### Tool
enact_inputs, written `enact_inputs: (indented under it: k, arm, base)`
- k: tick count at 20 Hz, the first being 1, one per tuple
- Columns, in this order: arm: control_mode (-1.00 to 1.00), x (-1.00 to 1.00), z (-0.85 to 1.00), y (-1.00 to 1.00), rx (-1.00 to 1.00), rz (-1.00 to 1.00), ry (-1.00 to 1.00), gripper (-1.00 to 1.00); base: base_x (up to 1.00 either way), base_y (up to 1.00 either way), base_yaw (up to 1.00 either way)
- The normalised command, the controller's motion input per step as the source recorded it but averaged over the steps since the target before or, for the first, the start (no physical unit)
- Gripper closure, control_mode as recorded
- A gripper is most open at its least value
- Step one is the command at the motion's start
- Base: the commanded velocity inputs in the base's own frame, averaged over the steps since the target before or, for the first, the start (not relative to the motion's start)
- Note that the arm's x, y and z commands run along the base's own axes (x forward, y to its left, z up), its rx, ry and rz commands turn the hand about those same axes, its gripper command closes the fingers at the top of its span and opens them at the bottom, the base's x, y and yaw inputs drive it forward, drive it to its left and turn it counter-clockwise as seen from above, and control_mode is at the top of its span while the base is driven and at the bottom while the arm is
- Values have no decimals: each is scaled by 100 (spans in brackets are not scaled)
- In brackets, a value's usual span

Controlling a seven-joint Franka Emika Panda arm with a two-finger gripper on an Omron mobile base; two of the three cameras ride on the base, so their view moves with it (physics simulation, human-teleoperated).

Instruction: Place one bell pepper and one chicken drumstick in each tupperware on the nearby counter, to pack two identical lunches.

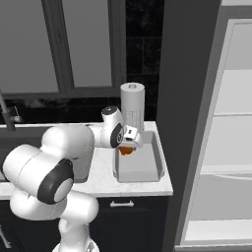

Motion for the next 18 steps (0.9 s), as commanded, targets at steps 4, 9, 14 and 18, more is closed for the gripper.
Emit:
enact_inputs:
  k: [4, 9, 14, 18]
  arm:
    - [-100, 41, -21, -1, 0, 0, 10, 100]
    - [-100, 45, -28, -5, 0, 0, 6, 100]
    - [-100, 34, -23, -14, 0, 0, 7, 100]
    - [-100, 12, -27, -11, 0, 0, 6, 100]
  base:
    - [0, 0, 0]
    - [0, 0, 0]
    - [0, 0, 0]
    - [0, 0, 0]
